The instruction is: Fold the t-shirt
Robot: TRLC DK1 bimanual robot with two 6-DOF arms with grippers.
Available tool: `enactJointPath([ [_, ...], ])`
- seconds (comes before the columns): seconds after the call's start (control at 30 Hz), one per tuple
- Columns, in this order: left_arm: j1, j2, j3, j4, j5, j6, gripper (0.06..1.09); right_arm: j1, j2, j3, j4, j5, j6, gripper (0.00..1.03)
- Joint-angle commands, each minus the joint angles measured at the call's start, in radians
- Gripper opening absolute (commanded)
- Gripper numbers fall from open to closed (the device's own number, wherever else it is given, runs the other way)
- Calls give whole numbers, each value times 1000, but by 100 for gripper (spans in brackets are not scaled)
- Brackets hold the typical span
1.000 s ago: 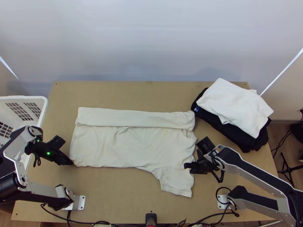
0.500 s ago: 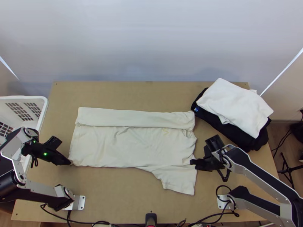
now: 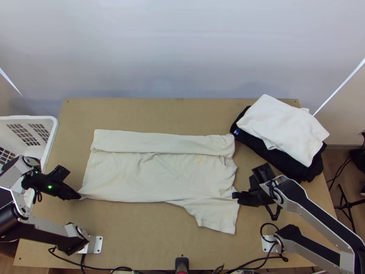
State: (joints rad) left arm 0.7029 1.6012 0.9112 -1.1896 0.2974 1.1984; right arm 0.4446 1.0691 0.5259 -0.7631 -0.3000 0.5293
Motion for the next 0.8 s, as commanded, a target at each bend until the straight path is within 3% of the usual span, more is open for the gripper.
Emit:
enactJointPath([
  [0.0,30,6,2,7,-18,21,9,-3,-14,-3,-4,1,0,3],
  [0.3,-48,-75,49,-41,51,-60,9,52,-8,155,-59,-5,6,3],
  [0.53,-83,-44,143,-79,105,-120,9,65,111,364,-258,-59,-8,3],
  [0.77,-141,45,270,-93,134,-214,9,46,233,505,-351,-80,-49,3],
])
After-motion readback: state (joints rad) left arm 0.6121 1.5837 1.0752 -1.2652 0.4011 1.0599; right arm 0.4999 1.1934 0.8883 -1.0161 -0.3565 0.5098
